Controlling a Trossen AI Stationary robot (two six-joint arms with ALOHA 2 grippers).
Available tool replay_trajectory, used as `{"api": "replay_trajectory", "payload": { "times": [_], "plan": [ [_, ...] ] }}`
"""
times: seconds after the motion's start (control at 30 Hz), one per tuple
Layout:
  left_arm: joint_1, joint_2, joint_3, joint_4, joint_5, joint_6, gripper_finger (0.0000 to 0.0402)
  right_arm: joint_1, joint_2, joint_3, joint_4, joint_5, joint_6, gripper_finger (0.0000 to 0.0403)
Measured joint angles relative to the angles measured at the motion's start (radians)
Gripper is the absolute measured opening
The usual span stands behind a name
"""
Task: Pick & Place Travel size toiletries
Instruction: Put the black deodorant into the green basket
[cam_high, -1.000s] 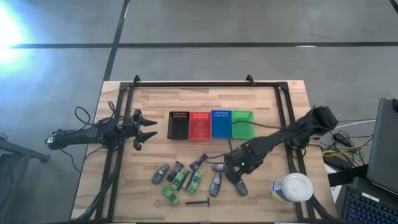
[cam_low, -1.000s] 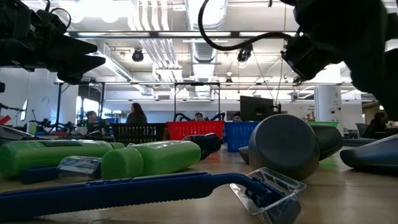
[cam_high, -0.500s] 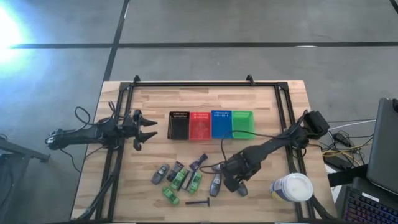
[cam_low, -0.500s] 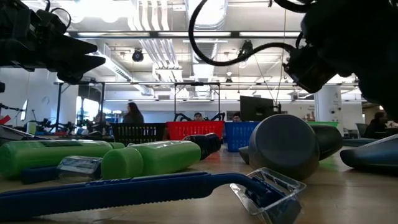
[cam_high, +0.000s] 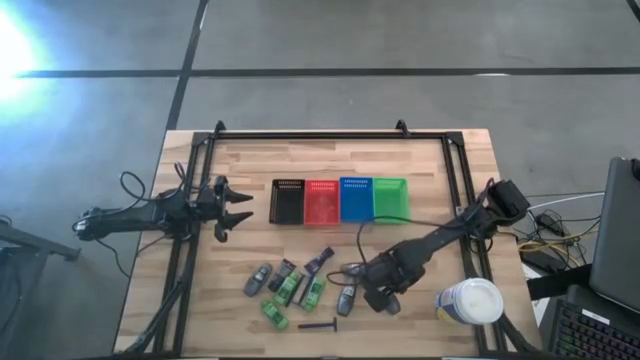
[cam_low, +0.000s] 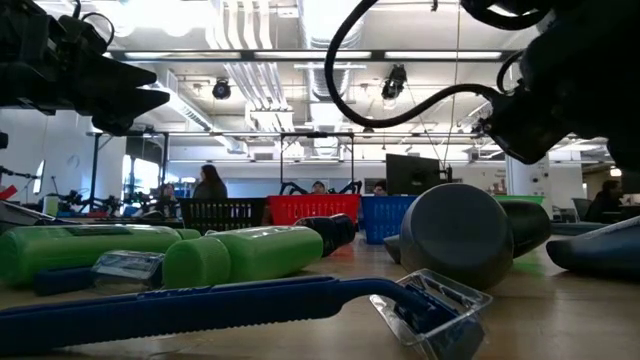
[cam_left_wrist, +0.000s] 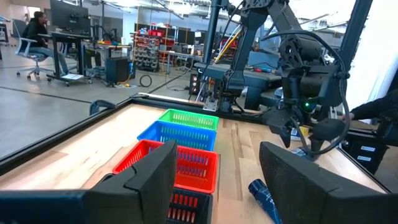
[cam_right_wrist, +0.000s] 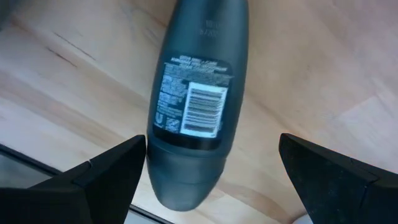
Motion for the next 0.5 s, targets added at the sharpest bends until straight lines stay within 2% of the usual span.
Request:
{"api": "replay_trajectory", "payload": {
  "times": [0.5],
  "plan": [
    [0.000,0.000,0.000,0.000,-0.003,0.000,0.0234,0.039,0.043,0.000,0.069,0.074,0.101,0.0363]
  ]
}}
